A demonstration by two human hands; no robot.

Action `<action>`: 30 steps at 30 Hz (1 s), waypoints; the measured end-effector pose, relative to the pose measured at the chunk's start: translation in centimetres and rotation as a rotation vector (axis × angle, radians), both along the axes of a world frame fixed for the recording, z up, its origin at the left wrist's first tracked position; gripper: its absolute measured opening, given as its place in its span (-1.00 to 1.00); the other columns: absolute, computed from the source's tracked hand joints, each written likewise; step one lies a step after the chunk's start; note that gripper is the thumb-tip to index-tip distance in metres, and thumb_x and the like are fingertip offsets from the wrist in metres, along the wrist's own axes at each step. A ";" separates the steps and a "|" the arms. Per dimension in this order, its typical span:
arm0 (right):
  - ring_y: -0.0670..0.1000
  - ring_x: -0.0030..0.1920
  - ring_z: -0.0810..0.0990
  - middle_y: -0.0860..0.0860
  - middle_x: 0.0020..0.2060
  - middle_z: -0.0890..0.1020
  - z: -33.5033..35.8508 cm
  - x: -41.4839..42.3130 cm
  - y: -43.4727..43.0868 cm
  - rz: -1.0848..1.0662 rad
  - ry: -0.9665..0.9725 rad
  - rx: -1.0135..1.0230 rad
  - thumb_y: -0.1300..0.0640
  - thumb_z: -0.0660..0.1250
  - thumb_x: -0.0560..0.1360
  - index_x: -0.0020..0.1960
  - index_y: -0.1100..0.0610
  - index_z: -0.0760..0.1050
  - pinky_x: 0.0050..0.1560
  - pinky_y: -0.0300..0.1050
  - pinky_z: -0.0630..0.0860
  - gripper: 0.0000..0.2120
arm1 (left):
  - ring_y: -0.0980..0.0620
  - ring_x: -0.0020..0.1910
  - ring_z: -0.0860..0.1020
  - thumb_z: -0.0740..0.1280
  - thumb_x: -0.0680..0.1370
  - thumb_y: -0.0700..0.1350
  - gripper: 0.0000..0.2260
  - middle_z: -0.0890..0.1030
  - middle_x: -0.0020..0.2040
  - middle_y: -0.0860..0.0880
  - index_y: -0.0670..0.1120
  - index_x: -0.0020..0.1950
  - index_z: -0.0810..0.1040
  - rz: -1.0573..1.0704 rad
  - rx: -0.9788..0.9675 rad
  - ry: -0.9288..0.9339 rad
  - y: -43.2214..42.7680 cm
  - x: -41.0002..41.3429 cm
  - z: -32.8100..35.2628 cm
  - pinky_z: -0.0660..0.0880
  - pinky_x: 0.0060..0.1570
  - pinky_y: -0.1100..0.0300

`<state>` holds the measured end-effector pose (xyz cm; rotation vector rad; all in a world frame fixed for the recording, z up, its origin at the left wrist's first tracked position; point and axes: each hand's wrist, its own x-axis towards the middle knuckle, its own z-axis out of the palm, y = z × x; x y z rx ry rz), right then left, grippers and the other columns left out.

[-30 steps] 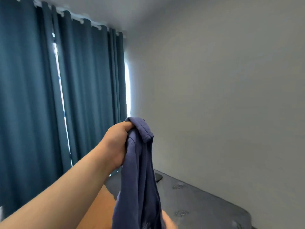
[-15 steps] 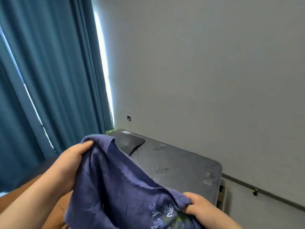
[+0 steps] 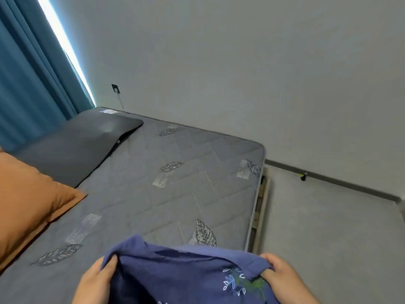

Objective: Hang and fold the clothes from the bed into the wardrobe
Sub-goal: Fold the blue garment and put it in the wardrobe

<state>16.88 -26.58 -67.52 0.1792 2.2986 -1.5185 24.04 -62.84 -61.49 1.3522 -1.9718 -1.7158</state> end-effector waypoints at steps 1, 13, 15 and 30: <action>-0.26 -0.42 0.46 0.03 -0.46 0.59 -0.4 -0.3 0.8 -0.035 -0.009 -0.016 0.43 0.34 0.39 -0.27 0.14 0.61 -0.29 -0.29 0.41 -0.78 | -0.14 0.19 0.50 0.28 0.60 -0.21 -0.76 0.56 0.16 -0.25 -0.26 0.23 0.54 -0.021 -0.014 0.007 1.0 -0.8 -1.4 0.35 0.24 -0.01; -0.11 -0.38 0.38 -0.01 -0.45 0.48 -6.8 -5.0 3.9 -0.172 0.149 0.009 0.23 0.29 0.56 -0.32 0.26 0.45 -0.35 -0.17 0.33 -0.72 | 0.00 -0.02 0.45 0.18 0.62 -0.22 -0.86 0.56 -0.03 -0.14 -0.13 0.01 0.54 -0.125 -0.236 0.123 5.0 -10.8 -10.2 0.35 -0.01 0.09; -0.10 -0.38 0.36 -0.03 -0.46 0.45 -8.7 -5.5 3.4 -0.187 0.172 0.012 0.22 0.30 0.57 -0.36 0.20 0.42 -0.34 -0.12 0.31 -0.68 | 0.00 0.00 0.44 0.18 0.62 -0.22 -0.86 0.54 -0.02 -0.13 -0.13 0.02 0.53 -0.145 -0.274 0.161 4.6 -11.3 -11.7 0.34 0.00 0.10; -0.29 -0.21 0.57 -0.17 -0.29 0.66 -8.5 2.8 -2.0 -0.340 0.505 0.229 0.25 0.30 0.55 -0.19 -0.02 0.60 -0.26 -0.50 0.38 -0.76 | -0.02 -0.01 0.50 0.20 0.64 -0.15 -0.83 0.60 -0.01 -0.11 -0.08 0.05 0.59 -0.240 -0.231 0.581 -2.0 -7.6 -14.4 0.40 0.02 0.11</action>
